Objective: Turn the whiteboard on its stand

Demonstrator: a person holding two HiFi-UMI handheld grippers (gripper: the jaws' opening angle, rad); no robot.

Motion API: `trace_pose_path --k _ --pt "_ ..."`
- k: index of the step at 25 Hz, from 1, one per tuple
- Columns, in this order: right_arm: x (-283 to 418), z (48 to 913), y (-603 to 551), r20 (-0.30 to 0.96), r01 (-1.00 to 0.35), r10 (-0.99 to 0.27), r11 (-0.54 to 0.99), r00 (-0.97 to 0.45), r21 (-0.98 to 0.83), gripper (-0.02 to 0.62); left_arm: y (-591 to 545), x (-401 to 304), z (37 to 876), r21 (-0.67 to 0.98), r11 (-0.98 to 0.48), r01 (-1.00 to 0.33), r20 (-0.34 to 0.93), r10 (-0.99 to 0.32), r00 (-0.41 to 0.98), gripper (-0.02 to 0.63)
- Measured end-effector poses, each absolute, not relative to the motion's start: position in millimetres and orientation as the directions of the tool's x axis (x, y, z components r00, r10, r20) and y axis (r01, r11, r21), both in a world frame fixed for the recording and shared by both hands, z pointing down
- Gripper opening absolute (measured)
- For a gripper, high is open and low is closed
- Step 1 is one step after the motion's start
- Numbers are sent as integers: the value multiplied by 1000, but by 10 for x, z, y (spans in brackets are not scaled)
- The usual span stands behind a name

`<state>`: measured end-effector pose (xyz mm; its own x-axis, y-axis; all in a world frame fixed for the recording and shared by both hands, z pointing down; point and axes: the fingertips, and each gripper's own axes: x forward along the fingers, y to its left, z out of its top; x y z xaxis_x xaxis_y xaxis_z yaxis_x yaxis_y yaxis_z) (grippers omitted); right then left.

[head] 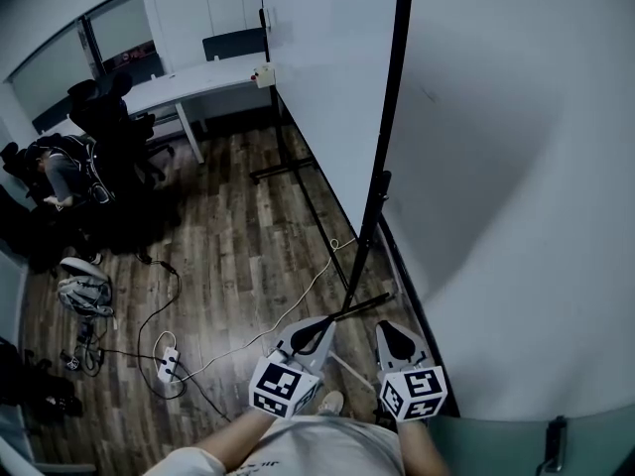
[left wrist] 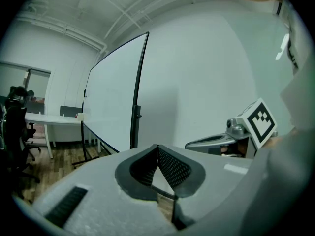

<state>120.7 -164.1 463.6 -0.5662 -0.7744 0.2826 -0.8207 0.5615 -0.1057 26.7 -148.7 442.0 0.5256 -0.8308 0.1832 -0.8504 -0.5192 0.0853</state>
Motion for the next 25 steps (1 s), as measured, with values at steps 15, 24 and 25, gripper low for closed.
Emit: trace_pose_path --k 15,24,25 --pt "954 4464 -2154 259 -840 -802 536 -538 -83 8 -2031 18 4384 73 -564 -823 191 -802 566 11" --pt "916 4328 -2671 238 -867 -836 496 -494 -56 9 -2493 -163 4344 38 -598 -800 190 -782 594 11" --pt "914 4318 -2743 236 -868 -839 493 -491 -53 11 -2550 -178 4349 34 -599 -800 190 -782 593 11"
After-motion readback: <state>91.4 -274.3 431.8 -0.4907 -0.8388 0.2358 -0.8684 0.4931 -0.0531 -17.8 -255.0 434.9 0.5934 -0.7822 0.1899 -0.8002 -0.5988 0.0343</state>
